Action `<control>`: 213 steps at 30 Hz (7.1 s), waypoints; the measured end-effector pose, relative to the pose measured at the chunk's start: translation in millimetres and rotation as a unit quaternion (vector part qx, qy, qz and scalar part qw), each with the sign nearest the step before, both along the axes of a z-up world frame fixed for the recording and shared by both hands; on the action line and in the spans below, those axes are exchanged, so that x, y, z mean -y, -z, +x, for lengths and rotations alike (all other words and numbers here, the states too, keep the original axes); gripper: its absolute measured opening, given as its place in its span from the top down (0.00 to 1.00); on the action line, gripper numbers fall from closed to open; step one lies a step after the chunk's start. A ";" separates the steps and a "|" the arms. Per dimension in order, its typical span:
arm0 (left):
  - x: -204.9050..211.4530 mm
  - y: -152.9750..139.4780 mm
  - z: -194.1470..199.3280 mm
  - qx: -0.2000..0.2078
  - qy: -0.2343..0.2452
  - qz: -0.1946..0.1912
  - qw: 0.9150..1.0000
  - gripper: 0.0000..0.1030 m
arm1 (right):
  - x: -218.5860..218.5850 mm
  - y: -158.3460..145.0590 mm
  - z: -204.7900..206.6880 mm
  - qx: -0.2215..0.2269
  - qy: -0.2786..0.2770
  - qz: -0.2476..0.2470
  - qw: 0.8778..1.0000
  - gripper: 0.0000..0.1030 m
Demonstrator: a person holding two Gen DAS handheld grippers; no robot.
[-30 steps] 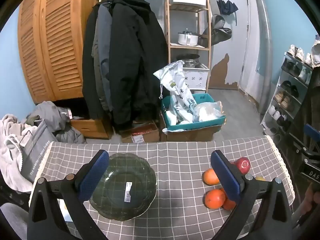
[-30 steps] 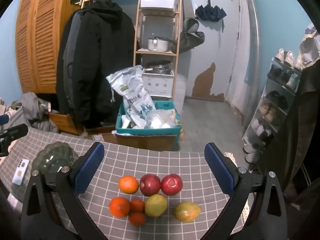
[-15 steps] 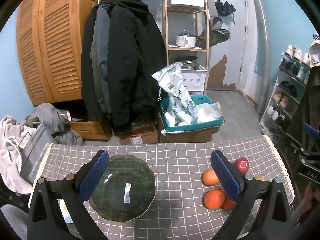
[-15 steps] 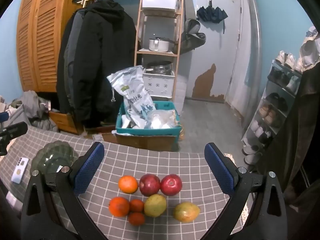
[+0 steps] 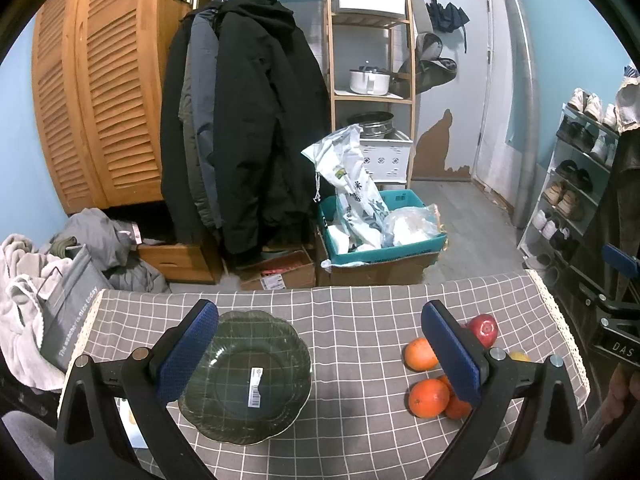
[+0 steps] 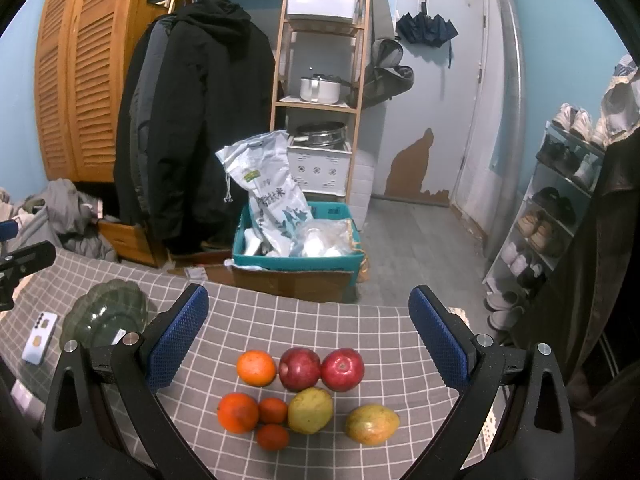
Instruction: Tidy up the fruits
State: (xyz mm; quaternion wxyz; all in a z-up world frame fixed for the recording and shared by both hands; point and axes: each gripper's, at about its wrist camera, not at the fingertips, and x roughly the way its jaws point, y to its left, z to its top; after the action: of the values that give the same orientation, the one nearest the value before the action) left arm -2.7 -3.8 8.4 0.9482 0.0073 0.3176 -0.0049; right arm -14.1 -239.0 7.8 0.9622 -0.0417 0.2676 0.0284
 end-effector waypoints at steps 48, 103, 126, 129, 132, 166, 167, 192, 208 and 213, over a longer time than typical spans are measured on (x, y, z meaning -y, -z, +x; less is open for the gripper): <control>-0.5 1.6 -1.5 0.002 0.000 0.000 1.000 0.01 | -4.2 -1.3 0.5 -0.001 -0.001 -0.004 1.000 0.04; 26.5 15.1 10.5 -0.021 0.023 0.003 1.000 0.01 | 23.8 9.4 1.8 -0.021 0.022 -0.005 1.000 0.04; 76.4 95.9 36.9 -0.123 0.076 0.032 0.989 0.01 | 67.0 73.6 20.9 -0.144 0.074 0.004 0.987 0.04; 83.6 108.9 39.7 -0.139 0.085 0.034 0.986 0.01 | 71.5 85.1 22.0 -0.163 0.076 0.012 0.984 0.04; 89.9 123.3 43.0 -0.157 0.092 0.034 0.983 0.01 | 76.5 99.0 24.6 -0.183 0.082 0.018 0.979 0.04; 138.2 244.2 70.1 -0.294 0.142 0.028 0.945 0.01 | 103.7 225.7 56.3 -0.359 0.093 0.023 0.928 0.05; 139.3 244.7 69.7 -0.295 0.144 0.029 0.944 0.01 | 103.5 227.7 58.2 -0.361 0.092 0.022 0.928 0.05; 126.0 271.3 85.4 -0.338 0.148 -0.066 0.927 0.17 | 106.9 276.3 85.7 -0.396 0.088 0.022 0.914 0.18; 125.5 272.8 84.8 -0.342 0.155 -0.091 0.922 0.21 | 96.2 262.0 71.3 -0.379 0.088 0.008 0.921 0.22; 120.9 272.7 82.8 -0.344 0.162 -0.110 0.918 0.34 | 94.2 248.0 67.6 -0.365 0.090 0.018 0.927 0.27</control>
State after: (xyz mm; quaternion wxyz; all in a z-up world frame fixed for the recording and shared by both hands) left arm 80.2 -124.7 -264.3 0.7614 -0.0473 0.6162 -0.1956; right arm 53.5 -333.2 -240.2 0.7973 0.0127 0.6021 -0.0404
